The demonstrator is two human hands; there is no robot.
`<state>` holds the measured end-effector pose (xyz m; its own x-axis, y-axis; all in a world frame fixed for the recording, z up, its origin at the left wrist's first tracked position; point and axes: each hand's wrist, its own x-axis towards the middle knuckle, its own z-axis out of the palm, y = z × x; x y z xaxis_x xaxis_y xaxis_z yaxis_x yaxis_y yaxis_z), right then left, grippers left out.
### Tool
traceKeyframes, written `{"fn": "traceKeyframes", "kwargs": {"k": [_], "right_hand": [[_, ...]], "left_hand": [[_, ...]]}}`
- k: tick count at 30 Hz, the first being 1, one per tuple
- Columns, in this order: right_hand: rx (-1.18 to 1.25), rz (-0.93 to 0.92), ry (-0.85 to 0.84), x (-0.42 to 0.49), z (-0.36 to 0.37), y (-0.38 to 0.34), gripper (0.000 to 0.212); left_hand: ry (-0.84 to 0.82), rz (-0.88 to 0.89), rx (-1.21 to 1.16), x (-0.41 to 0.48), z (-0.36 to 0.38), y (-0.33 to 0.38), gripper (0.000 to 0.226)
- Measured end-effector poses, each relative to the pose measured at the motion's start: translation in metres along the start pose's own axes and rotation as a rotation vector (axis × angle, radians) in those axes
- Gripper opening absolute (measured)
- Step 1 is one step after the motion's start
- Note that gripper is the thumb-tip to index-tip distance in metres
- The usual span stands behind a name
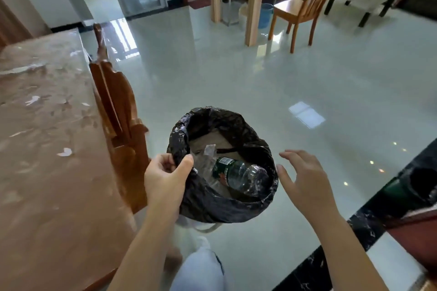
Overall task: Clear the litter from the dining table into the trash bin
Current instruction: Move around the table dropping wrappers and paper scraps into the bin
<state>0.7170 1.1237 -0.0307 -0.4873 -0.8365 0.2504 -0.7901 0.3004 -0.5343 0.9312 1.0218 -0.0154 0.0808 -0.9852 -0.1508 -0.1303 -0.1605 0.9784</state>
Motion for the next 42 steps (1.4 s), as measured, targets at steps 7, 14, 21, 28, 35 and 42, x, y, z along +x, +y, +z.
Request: {"fn": "traceKeyframes", "kwargs": {"k": [7,14,21,28,35,42], "right_hand": [[-0.078,-0.03,-0.066,0.121,0.035,0.017,0.025],[-0.051,-0.021,-0.112,0.287,0.091,-0.009,0.027],[-0.008,-0.054,-0.178,0.407,0.139,-0.023,0.024],[0.038,-0.151,-0.21,0.567,0.198,-0.019,0.025],[0.047,-0.354,-0.298,0.75,0.247,-0.046,0.026],[0.106,-0.517,-0.4,0.875,0.33,-0.123,0.024]], "left_hand": [[-0.014,-0.069,-0.035,0.113,0.084,-0.003,0.03],[0.02,-0.034,0.038,0.261,0.146,0.029,0.039],[0.118,-0.002,0.032,0.374,0.178,0.047,0.033],[0.25,-0.048,0.079,0.51,0.228,0.059,0.036],[0.385,-0.065,-0.086,0.648,0.265,0.103,0.049],[0.592,-0.082,-0.179,0.767,0.247,0.123,0.037]]}}
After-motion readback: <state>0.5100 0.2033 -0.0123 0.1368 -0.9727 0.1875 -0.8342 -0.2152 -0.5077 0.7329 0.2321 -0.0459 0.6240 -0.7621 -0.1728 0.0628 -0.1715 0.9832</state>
